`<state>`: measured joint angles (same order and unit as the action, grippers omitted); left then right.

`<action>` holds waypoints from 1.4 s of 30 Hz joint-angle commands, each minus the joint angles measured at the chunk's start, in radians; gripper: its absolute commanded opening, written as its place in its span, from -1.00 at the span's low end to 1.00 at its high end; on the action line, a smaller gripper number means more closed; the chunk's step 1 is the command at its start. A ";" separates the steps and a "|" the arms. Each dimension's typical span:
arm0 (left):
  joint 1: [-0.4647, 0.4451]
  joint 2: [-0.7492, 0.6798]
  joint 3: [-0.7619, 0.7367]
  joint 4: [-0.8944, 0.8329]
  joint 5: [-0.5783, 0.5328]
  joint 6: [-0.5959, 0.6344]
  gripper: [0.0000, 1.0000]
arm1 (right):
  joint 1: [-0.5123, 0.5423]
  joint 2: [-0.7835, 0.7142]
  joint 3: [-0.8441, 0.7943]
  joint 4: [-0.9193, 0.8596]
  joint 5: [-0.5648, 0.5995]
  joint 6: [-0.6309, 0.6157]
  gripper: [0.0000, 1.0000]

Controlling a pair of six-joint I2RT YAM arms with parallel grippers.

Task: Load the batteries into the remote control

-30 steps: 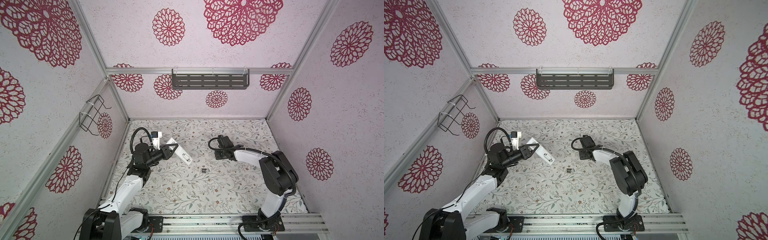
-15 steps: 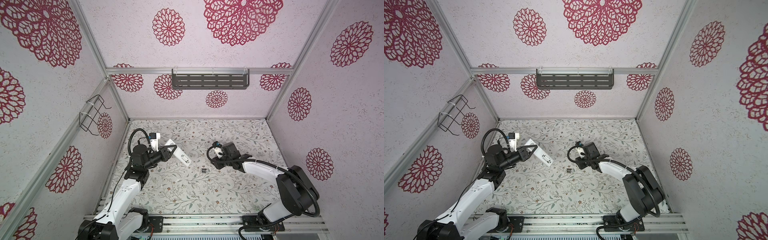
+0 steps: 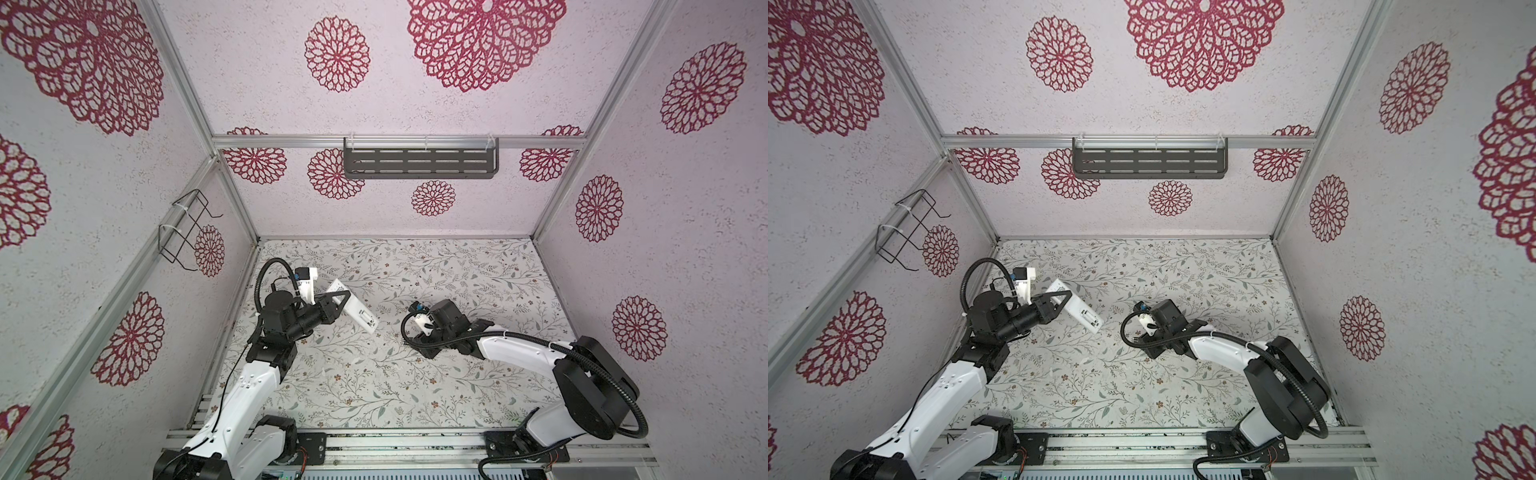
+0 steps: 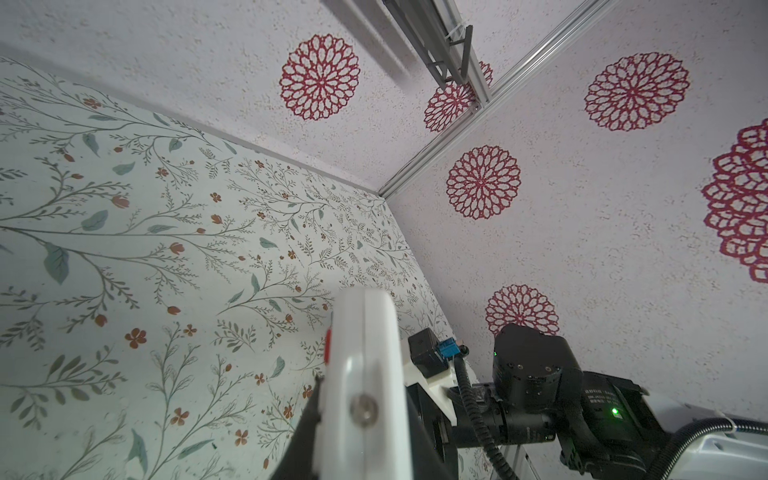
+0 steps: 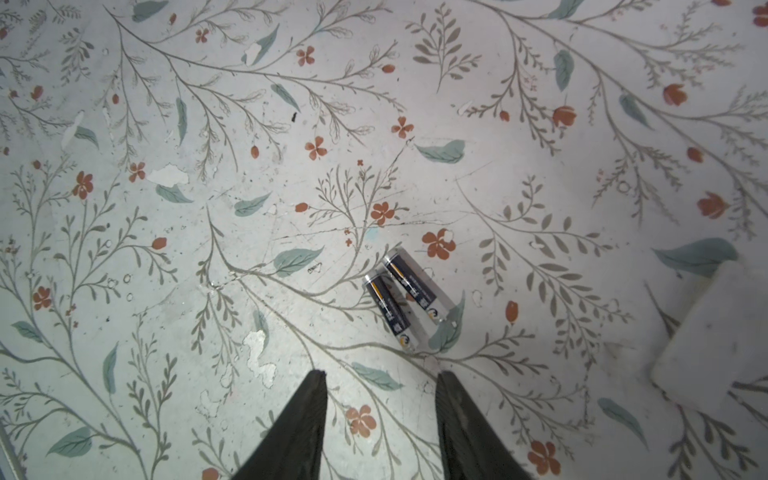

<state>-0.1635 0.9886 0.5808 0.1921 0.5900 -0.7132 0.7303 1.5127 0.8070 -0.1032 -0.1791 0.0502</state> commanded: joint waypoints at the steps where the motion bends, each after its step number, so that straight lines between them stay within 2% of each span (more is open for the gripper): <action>1: 0.003 -0.011 0.002 0.010 -0.004 0.015 -0.78 | 0.001 -0.006 0.008 0.009 0.039 0.049 -0.07; 7: 0.004 -0.011 0.001 0.015 -0.006 0.017 -0.77 | -0.001 0.040 0.040 -0.016 0.105 0.095 -0.11; 22: 0.004 -0.028 -0.009 0.023 -0.004 0.014 -0.78 | -0.037 0.099 0.078 -0.090 0.159 0.124 -0.12; 42: 0.004 -0.053 -0.022 0.048 0.006 0.003 -0.78 | -0.048 0.183 0.134 -0.102 0.152 0.135 -0.12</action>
<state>-0.1627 0.9588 0.5655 0.1970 0.5869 -0.7094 0.6853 1.6886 0.9146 -0.1902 -0.0364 0.1673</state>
